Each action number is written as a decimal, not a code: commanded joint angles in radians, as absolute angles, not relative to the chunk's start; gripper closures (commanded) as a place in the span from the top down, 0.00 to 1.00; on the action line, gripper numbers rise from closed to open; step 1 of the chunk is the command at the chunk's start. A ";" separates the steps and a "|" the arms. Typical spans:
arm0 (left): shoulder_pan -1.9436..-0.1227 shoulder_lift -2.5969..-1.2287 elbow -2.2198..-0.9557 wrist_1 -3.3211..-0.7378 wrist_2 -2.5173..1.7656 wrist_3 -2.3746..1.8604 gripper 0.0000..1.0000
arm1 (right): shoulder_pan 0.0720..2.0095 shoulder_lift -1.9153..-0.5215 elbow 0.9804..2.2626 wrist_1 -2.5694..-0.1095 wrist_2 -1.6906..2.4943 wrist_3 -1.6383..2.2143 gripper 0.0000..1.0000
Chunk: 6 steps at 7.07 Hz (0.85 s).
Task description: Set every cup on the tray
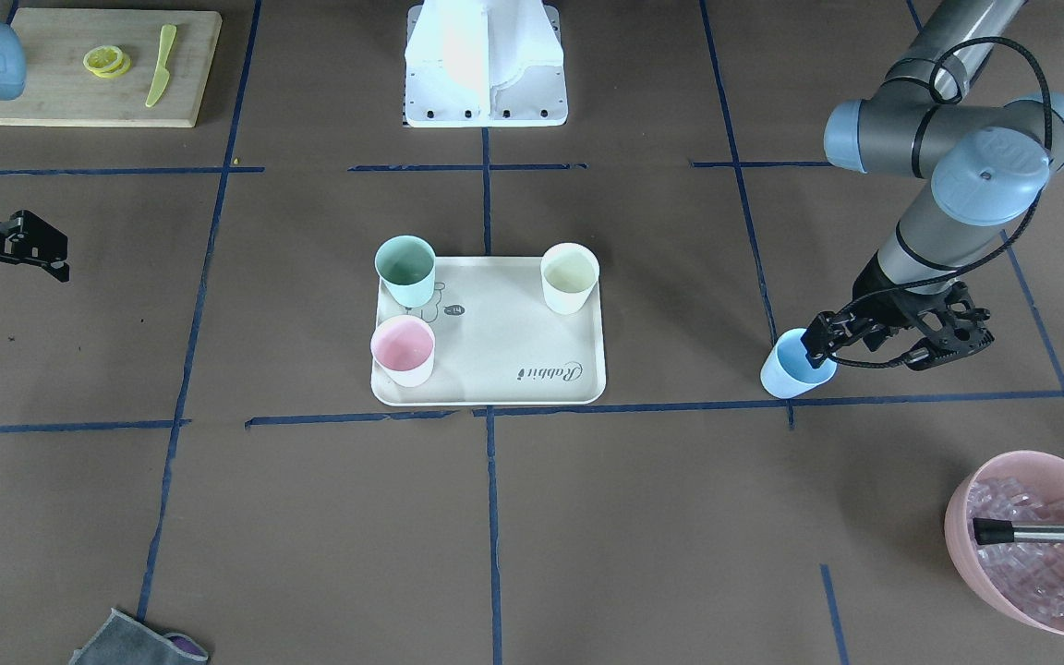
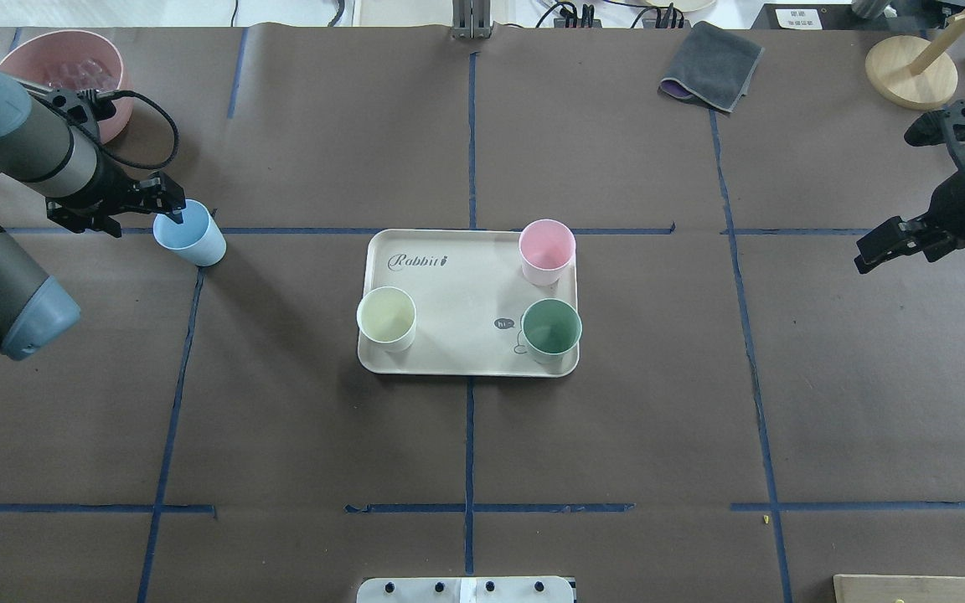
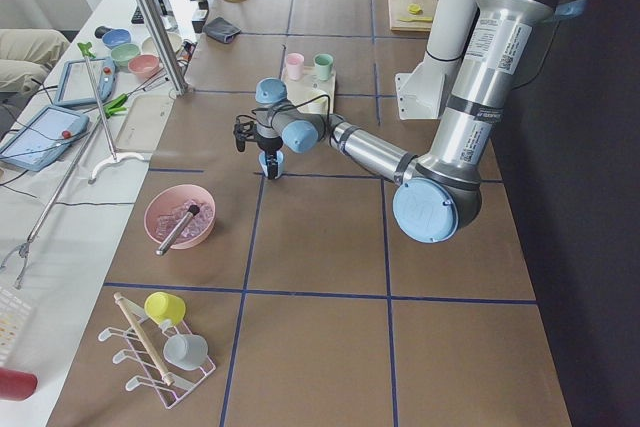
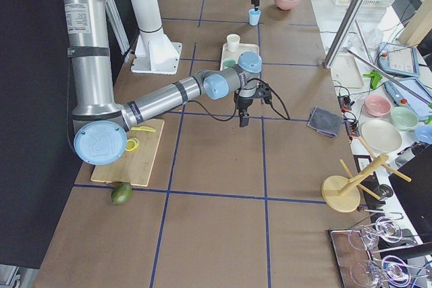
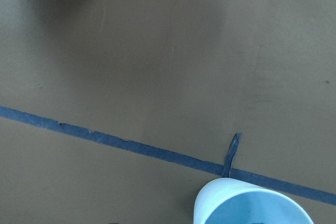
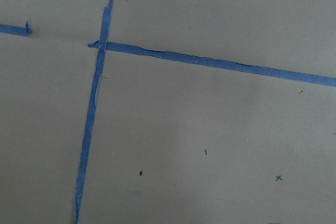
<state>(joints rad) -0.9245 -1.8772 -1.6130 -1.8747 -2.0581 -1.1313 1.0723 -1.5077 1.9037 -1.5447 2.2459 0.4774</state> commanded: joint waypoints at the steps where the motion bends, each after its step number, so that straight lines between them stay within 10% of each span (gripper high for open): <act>1: -0.916 -1.885 -1.594 -1.876 -2.059 -1.138 0.74 | 1.072 -1.508 1.904 -1.545 2.247 0.479 0.99; 3: -0.916 -1.894 -1.572 -1.876 -2.059 -1.138 0.14 | 1.072 -1.509 1.910 -1.545 2.247 0.480 0.99; 6: -0.916 -1.928 -1.569 -1.872 -2.071 -1.137 0.01 | 1.072 -1.509 1.911 -1.545 2.247 0.482 0.99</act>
